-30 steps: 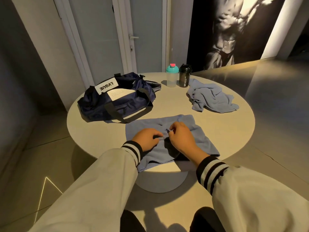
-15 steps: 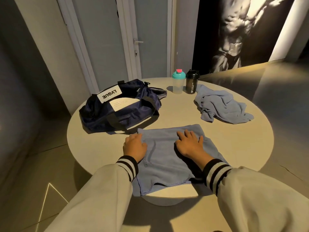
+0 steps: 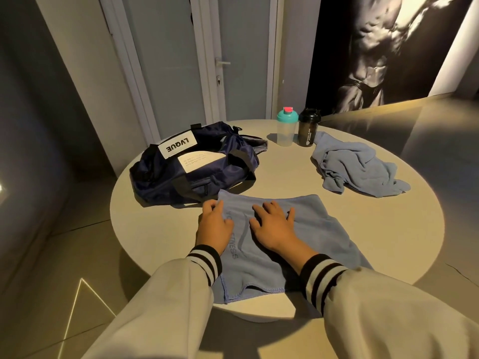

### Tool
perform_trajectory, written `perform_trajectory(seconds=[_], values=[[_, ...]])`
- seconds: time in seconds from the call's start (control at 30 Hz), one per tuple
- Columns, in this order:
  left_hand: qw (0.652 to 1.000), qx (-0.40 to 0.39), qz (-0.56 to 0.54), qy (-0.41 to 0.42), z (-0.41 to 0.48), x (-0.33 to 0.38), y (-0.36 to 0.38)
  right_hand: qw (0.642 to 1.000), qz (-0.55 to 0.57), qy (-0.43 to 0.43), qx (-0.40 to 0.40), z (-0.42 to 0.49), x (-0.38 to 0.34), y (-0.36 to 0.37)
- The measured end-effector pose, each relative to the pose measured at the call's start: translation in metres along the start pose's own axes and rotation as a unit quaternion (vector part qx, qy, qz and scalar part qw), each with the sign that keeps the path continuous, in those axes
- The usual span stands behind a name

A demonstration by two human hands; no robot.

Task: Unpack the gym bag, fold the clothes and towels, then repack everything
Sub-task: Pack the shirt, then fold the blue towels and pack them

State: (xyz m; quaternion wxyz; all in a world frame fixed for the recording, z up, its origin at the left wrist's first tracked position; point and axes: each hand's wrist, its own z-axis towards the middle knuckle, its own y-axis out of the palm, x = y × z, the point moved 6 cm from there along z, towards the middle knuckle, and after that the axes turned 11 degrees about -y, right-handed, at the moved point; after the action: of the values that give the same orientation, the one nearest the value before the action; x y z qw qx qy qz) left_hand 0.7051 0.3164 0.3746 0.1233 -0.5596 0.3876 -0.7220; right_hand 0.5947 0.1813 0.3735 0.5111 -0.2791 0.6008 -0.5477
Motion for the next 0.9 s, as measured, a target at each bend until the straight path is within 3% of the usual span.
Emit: perform_trajectory(seconds=[0.23, 0.37, 0.43, 0.57, 0.7, 0.8, 0.9], values=[[1.0, 0.002, 0.016, -0.019, 0.001, -0.006, 0.003, 0.999, -0.017, 0.022, -0.043, -0.007, 0.002, 0.003], [0.996, 0.053, 0.07, 0.007, -0.013, -0.007, -0.009, 0.997, -0.007, -0.054, 0.047, -0.012, -0.017, -0.012], [0.996, 0.042, 0.08, 0.015, -0.024, -0.007, -0.012, 0.991, 0.011, -0.094, 0.095, -0.021, -0.029, -0.018], [0.997, -0.003, 0.072, 0.021, -0.051, -0.01, -0.014, 0.995, -0.005, -0.092, 0.048, -0.044, -0.046, -0.006], [1.0, 0.008, 0.0, 0.011, -0.079, -0.019, -0.024, 0.994, -0.019, -0.083, 0.064, -0.062, -0.059, -0.008], [0.996, 0.022, 0.076, -0.036, -0.097, -0.023, -0.03, 0.993, -0.011, -0.098, 0.062, -0.075, -0.072, -0.006], [0.993, 0.015, 0.111, -0.03, -0.11, -0.021, -0.029, 0.988, -0.021, -0.119, 0.094, -0.091, -0.084, -0.005]])
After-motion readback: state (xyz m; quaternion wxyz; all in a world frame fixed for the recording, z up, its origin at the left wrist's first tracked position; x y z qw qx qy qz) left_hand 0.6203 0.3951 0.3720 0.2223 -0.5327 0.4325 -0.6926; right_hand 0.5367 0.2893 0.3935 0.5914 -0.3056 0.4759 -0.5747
